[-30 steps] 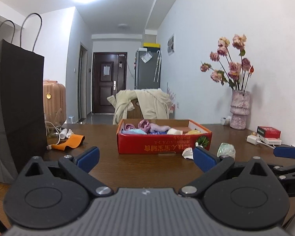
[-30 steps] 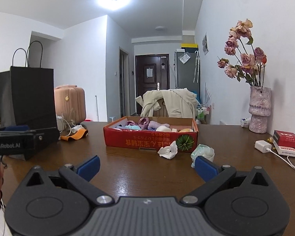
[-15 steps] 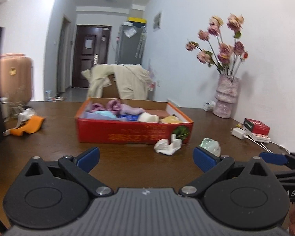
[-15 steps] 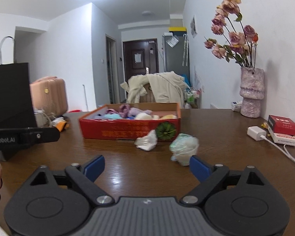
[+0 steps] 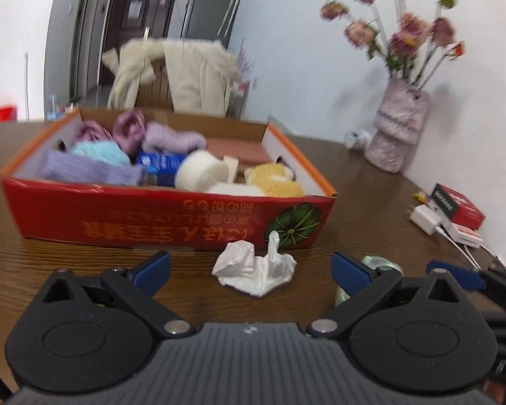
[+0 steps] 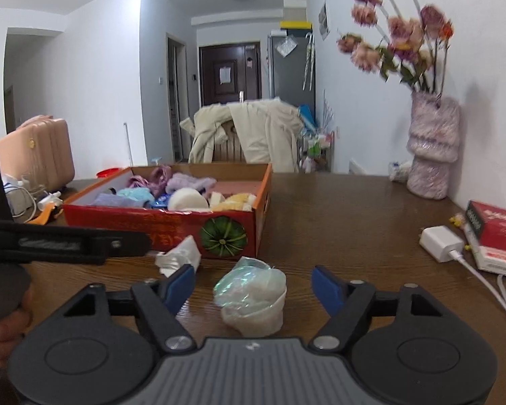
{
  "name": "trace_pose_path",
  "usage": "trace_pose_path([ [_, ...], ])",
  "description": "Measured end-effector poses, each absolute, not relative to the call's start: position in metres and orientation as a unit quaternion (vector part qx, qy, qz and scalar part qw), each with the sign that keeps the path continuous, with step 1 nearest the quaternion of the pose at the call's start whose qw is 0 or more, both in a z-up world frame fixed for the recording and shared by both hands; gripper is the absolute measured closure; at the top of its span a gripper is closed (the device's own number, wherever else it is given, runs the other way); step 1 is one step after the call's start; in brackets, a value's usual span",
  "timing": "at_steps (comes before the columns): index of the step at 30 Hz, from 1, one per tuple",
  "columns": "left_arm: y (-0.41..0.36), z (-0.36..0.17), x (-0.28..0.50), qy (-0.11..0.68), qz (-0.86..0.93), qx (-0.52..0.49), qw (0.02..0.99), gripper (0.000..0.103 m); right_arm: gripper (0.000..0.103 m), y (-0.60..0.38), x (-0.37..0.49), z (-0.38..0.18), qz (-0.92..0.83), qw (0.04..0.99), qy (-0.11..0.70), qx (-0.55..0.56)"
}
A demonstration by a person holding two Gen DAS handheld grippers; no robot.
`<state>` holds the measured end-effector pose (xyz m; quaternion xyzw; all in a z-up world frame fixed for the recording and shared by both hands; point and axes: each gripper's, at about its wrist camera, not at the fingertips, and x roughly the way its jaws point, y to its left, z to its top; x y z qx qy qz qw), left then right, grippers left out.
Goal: Organize soft objects
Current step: 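Grasp the clear plastic bag with the right gripper while the left gripper grasps the white tissue, then carry the plastic bag and tissue into the box and open both grippers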
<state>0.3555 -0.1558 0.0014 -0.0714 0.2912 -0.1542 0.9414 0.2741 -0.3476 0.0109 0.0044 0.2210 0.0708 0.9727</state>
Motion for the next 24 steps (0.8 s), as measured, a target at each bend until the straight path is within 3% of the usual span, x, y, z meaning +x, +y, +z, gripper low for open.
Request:
trace_pose_path([
  [3, -0.163, -0.012, 0.38, 0.297, -0.161, -0.074, 0.938, 0.003, 0.043, -0.352, 0.297, -0.002, 0.072, 0.968, 0.24, 0.016],
  [4, -0.165, -0.016, 0.386, 0.298, -0.169, -0.075, 0.936, 0.009, 0.048, -0.353, 0.303, -0.006, 0.074, 0.967, 0.245, 0.02],
  [6, -0.168, -0.023, 0.394, 0.311, -0.177, -0.076, 0.931, 0.03, 0.065, -0.357, 0.31, -0.012, 0.081, 0.964, 0.252, 0.032],
  [8, -0.169, -0.029, 0.4, 0.326, -0.203, -0.079, 0.92, 0.067, 0.067, -0.359, 0.314, -0.016, 0.087, 0.963, 0.251, 0.038],
  [9, -0.169, -0.031, 0.401, 0.329, -0.211, -0.082, 0.917, 0.076, 0.068, -0.359, 0.315, -0.018, 0.089, 0.963, 0.251, 0.04],
  [11, -0.167, -0.035, 0.401, 0.327, -0.213, -0.085, 0.917, 0.084, 0.069, -0.36, 0.316, -0.022, 0.094, 0.963, 0.249, 0.045],
  [17, -0.167, -0.033, 0.399, 0.328, -0.21, -0.084, 0.917, 0.091, 0.069, -0.36, 0.318, -0.024, 0.1, 0.962, 0.25, 0.048],
  [24, -0.15, 0.003, 0.362, 0.293, -0.208, -0.077, 0.93, 0.091, 0.074, -0.355, 0.31, -0.014, 0.088, 0.966, 0.241, 0.037],
])
